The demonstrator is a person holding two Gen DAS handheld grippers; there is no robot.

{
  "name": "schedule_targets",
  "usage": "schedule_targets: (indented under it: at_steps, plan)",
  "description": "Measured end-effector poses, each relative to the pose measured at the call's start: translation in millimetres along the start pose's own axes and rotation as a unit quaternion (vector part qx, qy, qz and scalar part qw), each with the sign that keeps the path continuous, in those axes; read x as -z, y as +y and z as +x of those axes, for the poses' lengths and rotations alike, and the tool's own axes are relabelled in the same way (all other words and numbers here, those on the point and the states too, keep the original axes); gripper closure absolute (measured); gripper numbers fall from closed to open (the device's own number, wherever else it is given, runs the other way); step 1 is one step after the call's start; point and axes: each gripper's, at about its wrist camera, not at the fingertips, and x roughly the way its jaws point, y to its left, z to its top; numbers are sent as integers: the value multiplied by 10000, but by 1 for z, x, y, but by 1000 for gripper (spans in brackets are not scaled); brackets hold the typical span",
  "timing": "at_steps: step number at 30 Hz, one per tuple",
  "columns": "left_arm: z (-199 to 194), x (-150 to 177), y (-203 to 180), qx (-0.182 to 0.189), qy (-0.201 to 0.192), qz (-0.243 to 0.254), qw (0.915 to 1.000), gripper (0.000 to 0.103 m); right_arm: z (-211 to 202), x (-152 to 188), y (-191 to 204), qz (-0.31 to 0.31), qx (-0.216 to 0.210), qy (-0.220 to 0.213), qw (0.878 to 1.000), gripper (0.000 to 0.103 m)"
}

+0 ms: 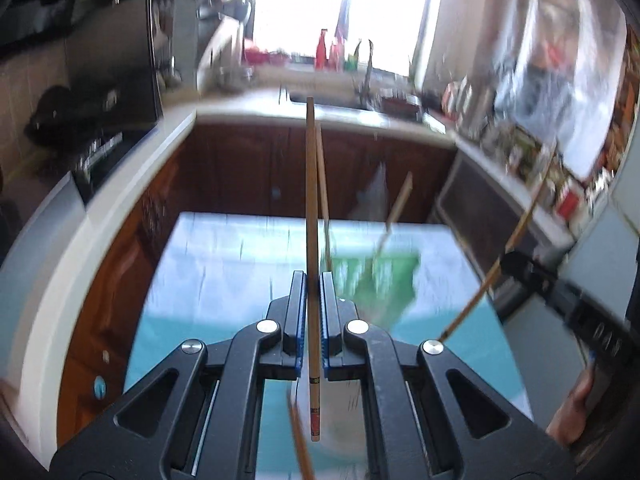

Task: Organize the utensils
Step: 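Lift both held chopsticks upright over the green holder, then drop the chopsticks into the green holder and open both tools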

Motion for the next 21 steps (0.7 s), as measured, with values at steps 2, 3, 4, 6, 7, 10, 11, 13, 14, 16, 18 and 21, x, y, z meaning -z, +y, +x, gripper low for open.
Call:
schedule_targets:
  at_steps: [2, 3, 4, 6, 7, 10, 11, 13, 14, 16, 18, 21]
  plan:
    - [3, -28, -5, -33, -279, -58, 9996, 100, 8, -14, -3, 1, 60, -189, 9998, 98]
    - [5, -39, -8, -44, -375, -82, 9993, 100, 10, -16, -3, 7, 87, -249, 9997, 98]
    - [9, -52, -10, -48, -495, -113, 9987, 100, 14, -23, -3, 9, 122, -311, 9994, 98]
    - [19, -73, -18, -36, -711, -165, 9973, 99, 25, -30, -4, 19, 174, -424, 9989, 98]
    - [25, -80, -20, -54, -788, -174, 9967, 99, 32, -35, -6, 18, 208, -480, 9986, 98]
    - [48, -91, -26, -32, -942, -196, 9954, 99, 52, -41, -9, 10, 241, -550, 9982, 98]
    - [58, -93, -28, 0, -974, -191, 9951, 99, 59, -43, -11, 11, 231, -546, 9982, 98]
    - [77, -93, -29, 42, -971, -194, 9951, 99, 70, -42, -14, -1, 225, -498, 9985, 98]
    - [88, -91, -28, 79, -956, -210, 9952, 99, 80, -40, -16, -20, 227, -422, 9989, 98]
    - [111, -82, -23, 86, -908, -220, 9956, 99, 94, -36, -19, -75, 195, -293, 9994, 98]
    - [129, -74, -19, 98, -852, -226, 9961, 99, 109, -29, -24, -93, 158, -136, 9997, 98]
    - [146, -58, -13, 117, -799, -219, 9965, 99, 121, -18, -26, -155, 102, -25, 9998, 98]
